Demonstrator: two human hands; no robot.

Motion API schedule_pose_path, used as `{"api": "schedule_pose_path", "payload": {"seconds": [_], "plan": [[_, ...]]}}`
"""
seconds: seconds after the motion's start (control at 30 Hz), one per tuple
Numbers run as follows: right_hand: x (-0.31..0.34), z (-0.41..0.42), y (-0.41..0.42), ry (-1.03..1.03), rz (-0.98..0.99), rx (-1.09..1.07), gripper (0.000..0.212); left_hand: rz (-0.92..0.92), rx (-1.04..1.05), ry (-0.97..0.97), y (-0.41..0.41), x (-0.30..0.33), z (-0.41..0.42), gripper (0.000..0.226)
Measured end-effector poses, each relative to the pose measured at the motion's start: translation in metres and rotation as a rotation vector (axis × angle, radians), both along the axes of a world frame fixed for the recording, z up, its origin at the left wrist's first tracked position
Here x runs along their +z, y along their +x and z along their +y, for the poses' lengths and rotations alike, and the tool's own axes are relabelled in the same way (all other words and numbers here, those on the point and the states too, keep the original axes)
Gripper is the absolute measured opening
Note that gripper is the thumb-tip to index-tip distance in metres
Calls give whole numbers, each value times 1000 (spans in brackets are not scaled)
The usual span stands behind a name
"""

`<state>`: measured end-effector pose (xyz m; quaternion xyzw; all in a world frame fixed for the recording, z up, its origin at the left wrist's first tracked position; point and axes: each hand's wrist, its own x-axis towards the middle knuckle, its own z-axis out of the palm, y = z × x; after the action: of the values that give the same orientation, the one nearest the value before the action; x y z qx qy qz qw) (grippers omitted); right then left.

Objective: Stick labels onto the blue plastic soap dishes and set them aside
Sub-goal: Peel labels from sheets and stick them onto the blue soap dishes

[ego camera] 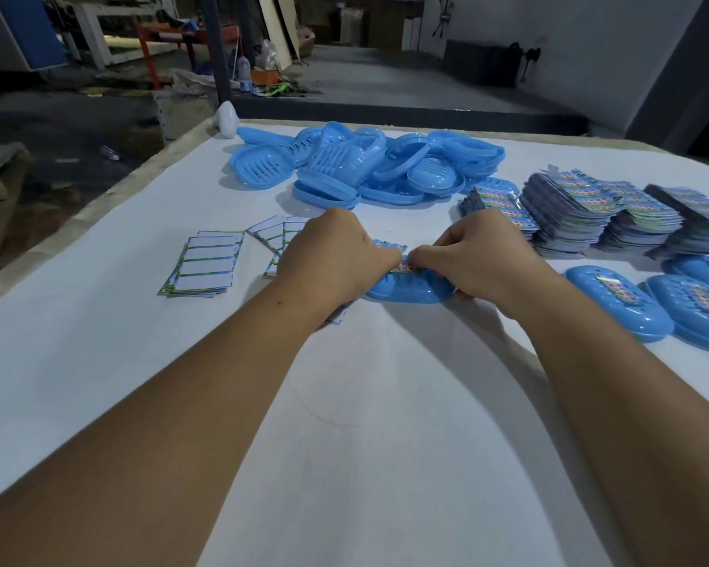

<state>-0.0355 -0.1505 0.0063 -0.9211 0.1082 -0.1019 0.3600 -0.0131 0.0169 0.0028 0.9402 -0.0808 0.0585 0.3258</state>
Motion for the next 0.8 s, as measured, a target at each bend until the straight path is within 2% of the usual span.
{"api": "schedule_pose_path", "payload": {"seconds": [0.5, 0.63, 0.8], "plan": [[5, 0, -5, -184, -18, 4, 31, -167, 17, 174, -1, -2, -5, 25], [6, -2, -5, -209, -6, 12, 37, -138, 6, 141, 3, -5, -2, 31], [4, -8, -6, -168, 3, 24, 45, -88, 21, 38, 9, -9, 2, 28]]}}
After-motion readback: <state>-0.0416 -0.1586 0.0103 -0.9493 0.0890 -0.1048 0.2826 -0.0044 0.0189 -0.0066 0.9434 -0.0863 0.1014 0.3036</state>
